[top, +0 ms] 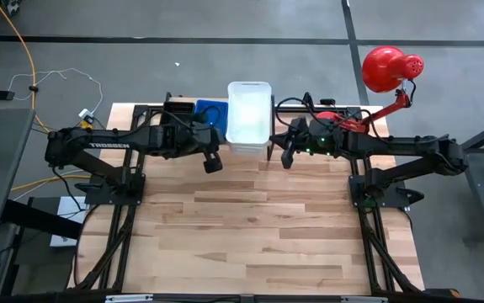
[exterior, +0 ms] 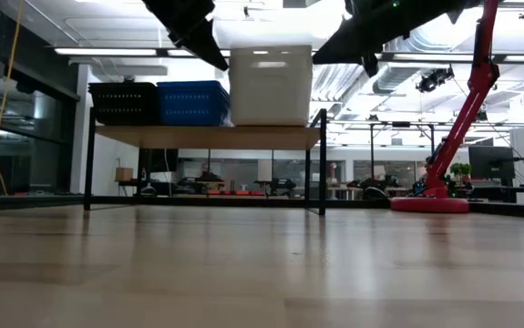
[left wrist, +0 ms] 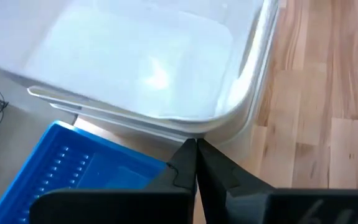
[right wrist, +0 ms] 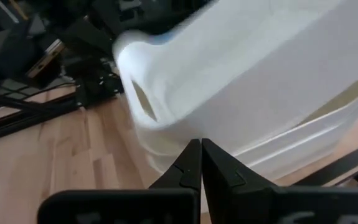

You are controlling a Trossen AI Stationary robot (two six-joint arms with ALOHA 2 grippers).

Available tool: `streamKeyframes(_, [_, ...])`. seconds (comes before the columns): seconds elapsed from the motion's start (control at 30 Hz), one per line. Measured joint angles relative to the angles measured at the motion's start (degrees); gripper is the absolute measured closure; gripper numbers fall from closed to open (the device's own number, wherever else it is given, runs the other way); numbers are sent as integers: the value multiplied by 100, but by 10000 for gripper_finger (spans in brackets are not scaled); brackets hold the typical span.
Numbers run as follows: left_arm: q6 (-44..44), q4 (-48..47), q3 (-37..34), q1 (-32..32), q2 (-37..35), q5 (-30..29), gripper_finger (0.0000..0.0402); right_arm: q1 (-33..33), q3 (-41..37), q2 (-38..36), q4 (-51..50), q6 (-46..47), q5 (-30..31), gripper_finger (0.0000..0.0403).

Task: Stack baskets on shelf by color
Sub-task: Stack the white bin on the white bin on the shelf

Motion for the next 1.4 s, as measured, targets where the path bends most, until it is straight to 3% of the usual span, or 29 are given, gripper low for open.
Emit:
streamKeyframes(0.23, [0, 35, -1, 0, 0, -3, 401, 1, 0, -78, 0, -44, -106, 403])
streamKeyframes(0.4, [96, 27, -1, -4, -2, -5, 401, 0, 53, -296, -8, -286, 500, 403])
streamKeyframes(0.53, [216, 27, -1, -4, -1, -64, 401, -65, 446, -355, 20, -663, 962, 403])
streamKeyframes(0.73, [243, 85, -1, -2, -2, -65, 401, -466, 1232, -62, 147, -1335, 1015, 403])
streamKeyframes(1.03, [199, 89, -1, -4, -2, -34, 401, -1342, 1704, 900, 1166, -1755, 342, 403])
streamKeyframes(1.2, [199, 88, -1, -4, -2, -18, 401, -1716, 2155, 1496, 1068, -1428, -65, 403])
streamKeyframes(1.4, [199, 90, -1, -4, -2, -16, 401, -1805, 2826, 2027, 140, -1345, -301, 403])
